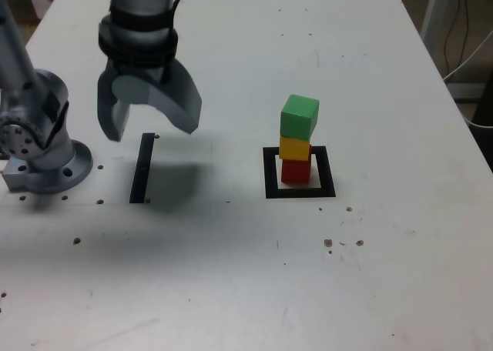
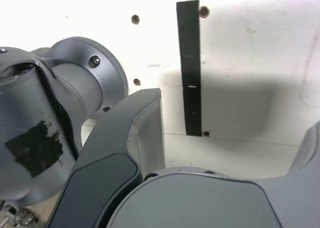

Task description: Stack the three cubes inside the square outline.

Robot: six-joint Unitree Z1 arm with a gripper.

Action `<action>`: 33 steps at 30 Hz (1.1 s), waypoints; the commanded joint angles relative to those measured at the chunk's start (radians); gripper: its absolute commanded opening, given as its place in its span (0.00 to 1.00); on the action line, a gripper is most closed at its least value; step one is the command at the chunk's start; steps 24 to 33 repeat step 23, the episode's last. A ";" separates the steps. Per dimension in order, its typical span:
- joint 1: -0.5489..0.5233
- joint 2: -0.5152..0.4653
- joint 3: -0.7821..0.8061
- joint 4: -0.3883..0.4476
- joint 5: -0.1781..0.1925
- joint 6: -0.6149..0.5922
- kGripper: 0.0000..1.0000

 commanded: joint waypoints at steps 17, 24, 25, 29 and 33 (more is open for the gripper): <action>0.014 0.013 0.221 -0.261 -0.052 -0.024 1.00; 0.014 0.013 0.222 -0.263 -0.051 -0.024 1.00; 0.014 0.013 0.222 -0.263 -0.051 -0.024 1.00; 0.014 0.013 0.222 -0.263 -0.051 -0.024 1.00; 0.014 0.013 0.222 -0.263 -0.051 -0.024 1.00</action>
